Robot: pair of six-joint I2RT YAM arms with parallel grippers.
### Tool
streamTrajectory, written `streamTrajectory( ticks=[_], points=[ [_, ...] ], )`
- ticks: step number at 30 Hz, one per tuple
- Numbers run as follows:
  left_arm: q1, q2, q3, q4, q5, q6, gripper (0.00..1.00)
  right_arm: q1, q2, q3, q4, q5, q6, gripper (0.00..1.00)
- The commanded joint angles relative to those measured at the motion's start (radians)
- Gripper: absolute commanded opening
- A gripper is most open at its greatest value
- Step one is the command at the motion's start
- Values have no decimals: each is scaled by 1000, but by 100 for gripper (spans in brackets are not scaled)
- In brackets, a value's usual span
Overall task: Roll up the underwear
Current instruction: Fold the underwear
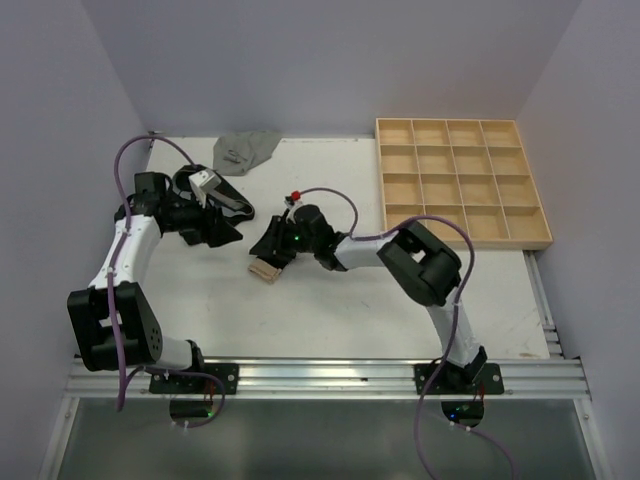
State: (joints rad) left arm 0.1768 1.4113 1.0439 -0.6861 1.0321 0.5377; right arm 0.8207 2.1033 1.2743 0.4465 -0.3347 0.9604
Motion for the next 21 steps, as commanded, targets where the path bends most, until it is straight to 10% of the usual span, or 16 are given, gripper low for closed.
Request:
streamTrajectory(
  ticks=[1,21],
  points=[
    [23,-8,28,54,43,-19,69,38,148,-24,219,73,251,47],
    [50,-17,33,-23,71,57,70,17,-221,-190,-43,-188,-49,40]
  ],
)
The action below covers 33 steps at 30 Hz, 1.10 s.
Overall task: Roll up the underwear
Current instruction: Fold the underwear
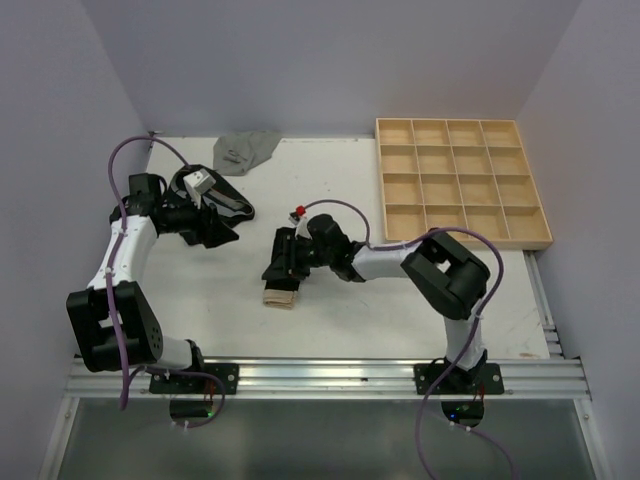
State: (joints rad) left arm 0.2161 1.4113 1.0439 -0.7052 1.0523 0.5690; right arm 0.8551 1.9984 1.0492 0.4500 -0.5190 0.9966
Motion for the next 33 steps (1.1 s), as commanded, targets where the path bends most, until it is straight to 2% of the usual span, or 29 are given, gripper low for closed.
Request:
streamTrajectory(
  ticks=[1,6,15,19,26,29,33],
  points=[
    [9,-17,33,-2,51,28,71,-37,-128,43,-48,-4,-84,40],
    [9,-8,34,26,49,25,71,-106,-60,104,-24,-36,-63,39],
    [11,43,50,76,28,2,71,-134,249,137,186,-59,85,36],
    [9,55,47,76,20,11,71,-134,251,109,253,-81,120,34],
    [9,48,38,50,49,61,71,-149,83,215,31,-122,-8,37],
    [9,32,33,55,45,68,71,-172,74,313,-83,-107,-71,38],
    [9,23,28,81,31,54,71,-200,140,359,-99,-118,-70,37]
  ],
)
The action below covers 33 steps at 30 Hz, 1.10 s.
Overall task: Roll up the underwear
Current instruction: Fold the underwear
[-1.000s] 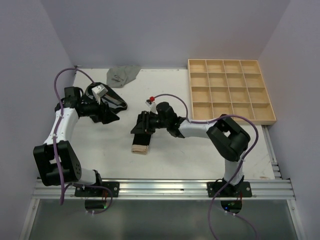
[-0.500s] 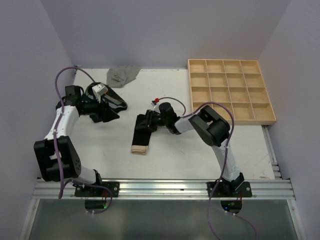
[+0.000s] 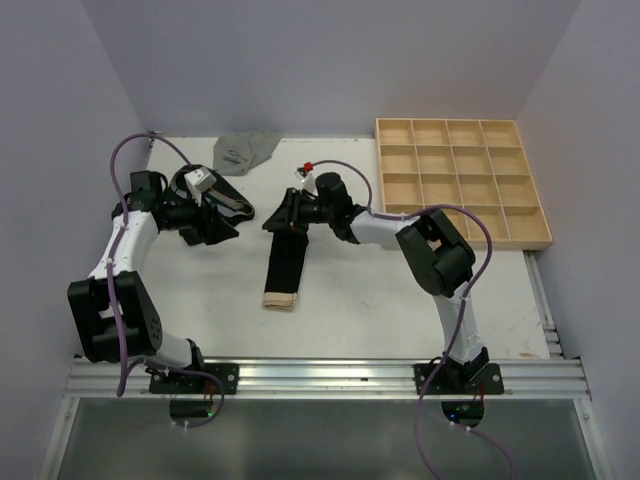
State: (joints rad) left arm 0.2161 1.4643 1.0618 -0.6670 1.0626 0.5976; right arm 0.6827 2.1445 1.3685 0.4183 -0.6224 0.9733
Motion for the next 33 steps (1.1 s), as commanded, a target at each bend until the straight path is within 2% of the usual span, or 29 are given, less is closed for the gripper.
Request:
streamTrajectory(
  ticks=[1,9,13,18,22,25,29,33],
  points=[
    [9,-29,10,55,16,15,71,-29,11,47,-62,-23,-45,36],
    [9,-27,38,29,-36,62,71,-44,237,107,-21,-53,-33,34],
    [11,-33,49,1,-44,73,71,-51,255,129,-24,-65,-39,33],
    [9,-84,30,15,-56,88,71,-58,143,165,-94,-88,-80,34],
    [9,-173,-13,37,-90,168,71,-57,-54,166,-232,-73,-131,35],
    [9,-228,-40,23,-93,276,72,-40,-156,91,-274,-51,-153,36],
    [3,-285,-106,20,-98,395,73,15,-294,-93,-257,-8,-131,34],
    [-24,-317,-157,-75,-96,592,72,116,-310,-239,-159,59,-61,32]
  ],
)
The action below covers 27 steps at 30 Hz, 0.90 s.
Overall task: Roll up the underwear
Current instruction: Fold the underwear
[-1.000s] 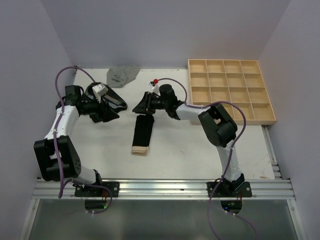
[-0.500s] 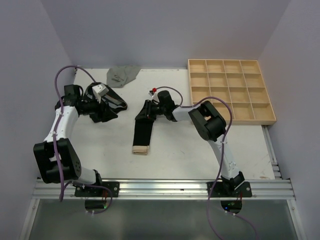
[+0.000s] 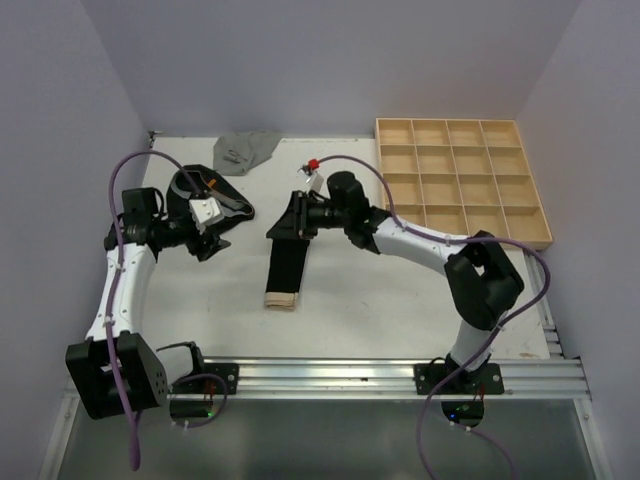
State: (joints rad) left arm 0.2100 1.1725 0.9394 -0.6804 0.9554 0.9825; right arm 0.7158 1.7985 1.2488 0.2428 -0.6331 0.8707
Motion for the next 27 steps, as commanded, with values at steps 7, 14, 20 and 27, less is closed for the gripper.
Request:
streamTrajectory(
  ticks=[7,14,20,27],
  points=[
    [-196,-86,-206,-111,-121,501,70,168,246,-293,385,159,214,30],
    [-389,-188,-467,91,-244,561,68,166,386,-354,639,101,361,29],
    [-397,-180,-488,88,-215,608,68,166,181,-312,495,93,297,32],
    [-399,-197,-511,110,-215,744,64,143,45,-207,136,210,88,38]
  ],
)
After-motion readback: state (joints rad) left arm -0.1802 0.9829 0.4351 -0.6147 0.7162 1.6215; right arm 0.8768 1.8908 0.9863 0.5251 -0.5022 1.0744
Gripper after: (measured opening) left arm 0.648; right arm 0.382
